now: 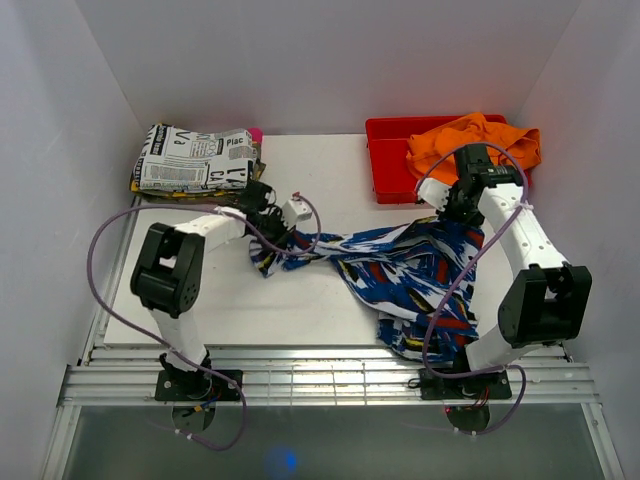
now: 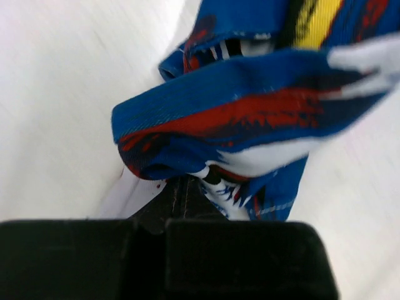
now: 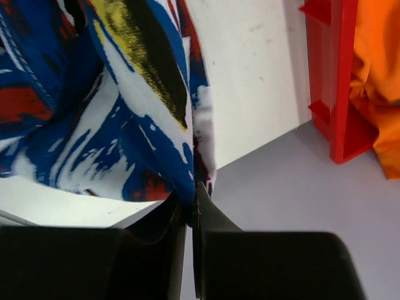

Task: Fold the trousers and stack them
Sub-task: Flatten the trousers out

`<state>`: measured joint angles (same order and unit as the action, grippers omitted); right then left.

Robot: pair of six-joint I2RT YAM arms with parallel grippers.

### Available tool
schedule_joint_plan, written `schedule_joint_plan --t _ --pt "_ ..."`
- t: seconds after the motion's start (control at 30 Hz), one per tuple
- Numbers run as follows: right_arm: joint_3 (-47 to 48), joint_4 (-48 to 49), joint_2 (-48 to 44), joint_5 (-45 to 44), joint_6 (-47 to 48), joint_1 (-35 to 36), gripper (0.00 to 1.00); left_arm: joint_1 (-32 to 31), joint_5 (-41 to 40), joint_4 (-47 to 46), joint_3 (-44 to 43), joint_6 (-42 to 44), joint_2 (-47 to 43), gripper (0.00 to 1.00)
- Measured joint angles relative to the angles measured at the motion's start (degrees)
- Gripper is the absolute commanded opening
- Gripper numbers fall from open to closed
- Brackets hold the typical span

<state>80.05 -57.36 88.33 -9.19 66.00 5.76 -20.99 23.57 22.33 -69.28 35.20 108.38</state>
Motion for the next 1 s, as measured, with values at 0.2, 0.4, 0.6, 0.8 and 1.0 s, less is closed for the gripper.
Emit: schedule_joint_plan --t 0.2,0.4,0.6,0.8,1.0 --pt "-0.6 0.6 0.4 3.1 0.6 8.0 0.08 9.7 1.7 16.8 13.9 2.8 -16.3 0.00" --pt "-3.9 0.9 -1.2 6.8 0.8 13.7 0.08 31.7 1.2 31.0 10.7 7.7 -34.5 0.00" --pt "12.9 3.7 19.9 8.2 -6.3 15.0 0.74 40.3 -1.0 26.5 -7.9 4.3 -10.6 0.28" --pt "29.2 -6.6 22.4 11.7 -12.0 10.6 0.90 41.9 -1.4 33.2 -22.8 5.6 5.0 0.83" --pt "2.8 -11.6 -5.4 11.1 -4.2 -4.6 0.90 34.1 5.1 42.9 -16.3 15.5 -16.2 0.81"
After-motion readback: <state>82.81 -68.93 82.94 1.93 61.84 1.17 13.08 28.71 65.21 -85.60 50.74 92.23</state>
